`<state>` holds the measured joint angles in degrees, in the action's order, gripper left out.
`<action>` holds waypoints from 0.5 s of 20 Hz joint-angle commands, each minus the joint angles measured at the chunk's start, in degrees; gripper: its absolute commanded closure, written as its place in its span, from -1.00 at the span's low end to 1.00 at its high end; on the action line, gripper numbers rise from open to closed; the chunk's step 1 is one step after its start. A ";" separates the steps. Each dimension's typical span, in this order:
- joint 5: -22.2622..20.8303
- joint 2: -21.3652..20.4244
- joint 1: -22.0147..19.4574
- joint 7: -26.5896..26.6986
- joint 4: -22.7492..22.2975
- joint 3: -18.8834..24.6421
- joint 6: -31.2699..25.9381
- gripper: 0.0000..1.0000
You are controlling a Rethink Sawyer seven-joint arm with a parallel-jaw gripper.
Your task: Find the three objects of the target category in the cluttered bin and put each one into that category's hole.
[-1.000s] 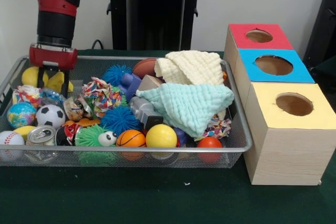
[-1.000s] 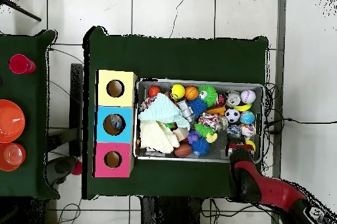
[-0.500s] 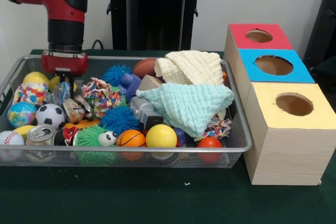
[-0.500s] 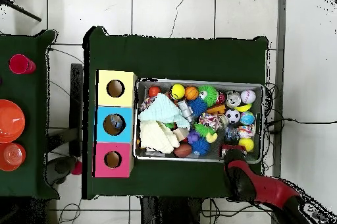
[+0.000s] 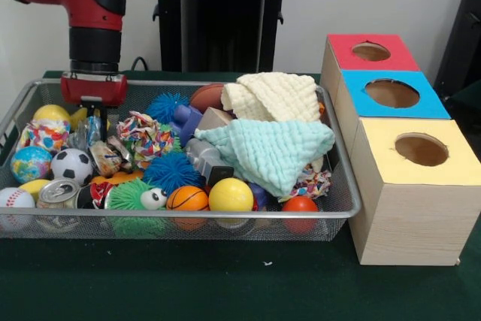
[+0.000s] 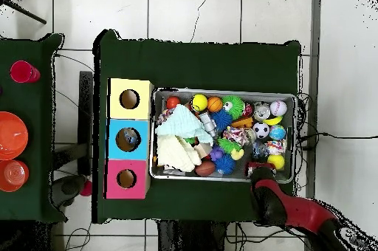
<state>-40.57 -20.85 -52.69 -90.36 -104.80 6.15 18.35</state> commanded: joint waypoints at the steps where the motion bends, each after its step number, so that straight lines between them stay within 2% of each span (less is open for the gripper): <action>1: 0.07 -1.60 2.84 -6.36 -2.24 3.21 -9.11 1.00; 6: 2.77 -10.80 3.88 -6.46 -8.10 3.93 -15.65 1.00; 10: 3.58 -16.38 3.97 -5.80 -11.07 4.70 -19.33 1.00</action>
<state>-39.75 -29.25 -49.75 -90.36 -111.23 6.16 7.20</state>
